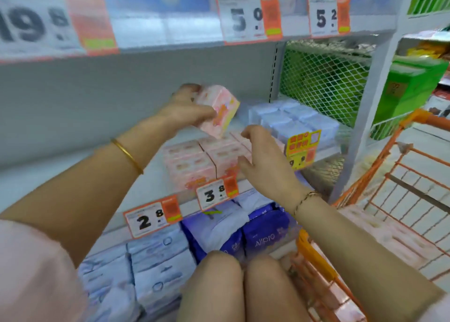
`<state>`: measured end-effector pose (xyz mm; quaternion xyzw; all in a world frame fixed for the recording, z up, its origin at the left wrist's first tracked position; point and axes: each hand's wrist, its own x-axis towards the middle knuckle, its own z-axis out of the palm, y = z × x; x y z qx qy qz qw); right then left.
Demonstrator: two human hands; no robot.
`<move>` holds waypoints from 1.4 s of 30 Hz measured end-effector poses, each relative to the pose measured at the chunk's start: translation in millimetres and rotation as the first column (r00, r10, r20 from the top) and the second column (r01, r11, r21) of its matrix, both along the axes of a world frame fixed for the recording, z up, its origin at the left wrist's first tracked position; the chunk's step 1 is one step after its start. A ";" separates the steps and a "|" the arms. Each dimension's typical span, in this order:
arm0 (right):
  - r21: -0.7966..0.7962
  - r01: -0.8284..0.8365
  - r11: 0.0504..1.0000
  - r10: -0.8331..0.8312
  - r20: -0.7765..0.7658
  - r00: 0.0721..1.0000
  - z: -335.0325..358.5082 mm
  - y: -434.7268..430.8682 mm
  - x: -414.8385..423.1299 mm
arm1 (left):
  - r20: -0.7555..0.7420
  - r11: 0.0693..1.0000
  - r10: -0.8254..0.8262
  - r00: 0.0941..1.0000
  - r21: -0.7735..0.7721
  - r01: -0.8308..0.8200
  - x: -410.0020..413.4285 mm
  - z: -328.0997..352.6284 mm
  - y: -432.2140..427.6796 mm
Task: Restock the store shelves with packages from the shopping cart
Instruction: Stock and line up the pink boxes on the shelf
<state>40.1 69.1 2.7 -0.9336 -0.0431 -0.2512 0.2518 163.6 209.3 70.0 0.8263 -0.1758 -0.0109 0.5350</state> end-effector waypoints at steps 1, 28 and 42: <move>-0.021 0.007 1.000 -0.008 -0.037 0.999 -1.5 5.3 4.4 | 0.070 0.997 0.040 0.997 0.060 -0.044 8.7 2.4 11.0; -0.379 0.035 0.925 -0.137 -0.246 0.959 -25.6 35.0 33.0 | 0.096 0.745 -0.144 0.985 0.665 0.044 98.6 -63.3 72.6; -0.349 0.046 0.936 -0.136 -0.239 0.962 -27.8 36.1 30.4 | 0.047 0.724 -0.116 0.992 0.687 0.052 84.2 -85.8 62.7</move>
